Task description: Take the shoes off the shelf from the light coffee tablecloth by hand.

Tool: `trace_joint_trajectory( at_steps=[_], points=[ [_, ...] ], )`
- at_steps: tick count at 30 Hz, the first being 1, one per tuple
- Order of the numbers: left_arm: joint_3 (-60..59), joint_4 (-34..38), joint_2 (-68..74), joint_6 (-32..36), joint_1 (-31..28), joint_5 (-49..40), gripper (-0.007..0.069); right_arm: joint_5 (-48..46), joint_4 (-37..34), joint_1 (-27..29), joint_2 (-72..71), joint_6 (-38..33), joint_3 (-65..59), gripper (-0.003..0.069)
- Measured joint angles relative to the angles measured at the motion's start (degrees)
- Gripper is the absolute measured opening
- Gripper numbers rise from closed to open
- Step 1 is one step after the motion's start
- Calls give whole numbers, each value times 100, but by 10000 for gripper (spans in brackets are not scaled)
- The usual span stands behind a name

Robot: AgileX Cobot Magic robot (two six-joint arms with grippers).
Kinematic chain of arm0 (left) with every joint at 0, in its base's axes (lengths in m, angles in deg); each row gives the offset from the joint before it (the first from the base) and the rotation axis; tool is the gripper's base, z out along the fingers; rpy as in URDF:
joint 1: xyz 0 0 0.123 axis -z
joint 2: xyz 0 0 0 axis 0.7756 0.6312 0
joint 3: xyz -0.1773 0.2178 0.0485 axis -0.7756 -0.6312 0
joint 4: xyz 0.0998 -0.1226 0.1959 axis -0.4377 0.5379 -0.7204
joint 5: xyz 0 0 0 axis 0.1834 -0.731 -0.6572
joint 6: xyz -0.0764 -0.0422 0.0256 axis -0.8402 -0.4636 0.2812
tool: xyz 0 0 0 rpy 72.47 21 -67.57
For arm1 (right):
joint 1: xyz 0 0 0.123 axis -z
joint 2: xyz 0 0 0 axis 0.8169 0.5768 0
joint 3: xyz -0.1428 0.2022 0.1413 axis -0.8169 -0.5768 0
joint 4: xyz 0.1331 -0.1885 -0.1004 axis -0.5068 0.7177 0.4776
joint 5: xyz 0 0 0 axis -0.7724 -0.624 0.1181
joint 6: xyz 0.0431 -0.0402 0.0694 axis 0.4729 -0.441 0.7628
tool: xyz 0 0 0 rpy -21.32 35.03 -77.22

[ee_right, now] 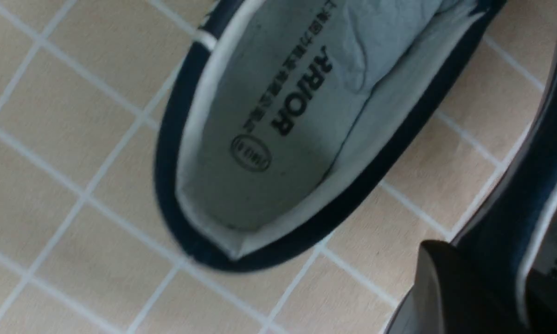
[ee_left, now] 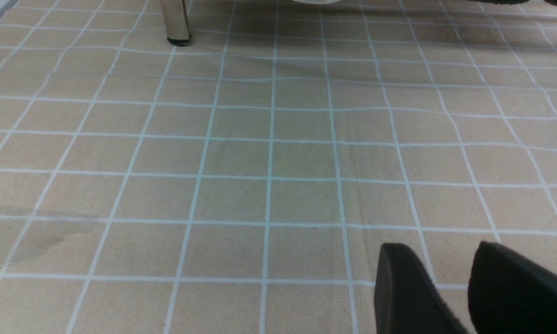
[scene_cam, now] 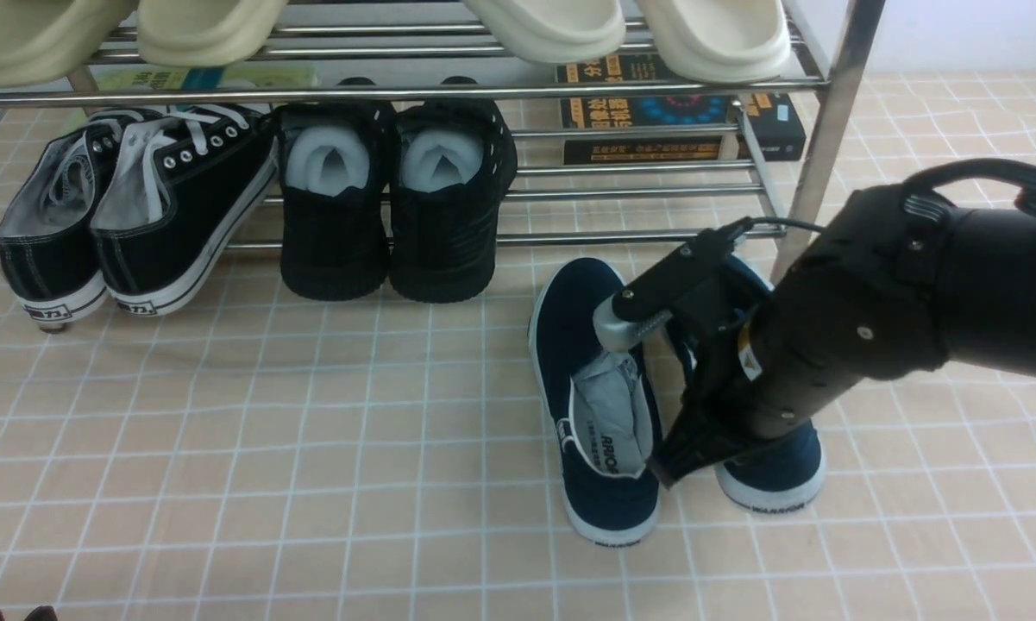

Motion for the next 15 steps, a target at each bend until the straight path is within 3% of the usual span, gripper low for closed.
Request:
trace_joint_trajectory(
  at_steps=[10, 15],
  points=[
    [0, -6, 0, 0, 0, 0, 242, 405, -171, 264, 178, -55, 0, 45],
    [0, -23, 0, 0, 0, 0, 242, 536, -354, 288, 183, -600, 0, 45]
  ],
)
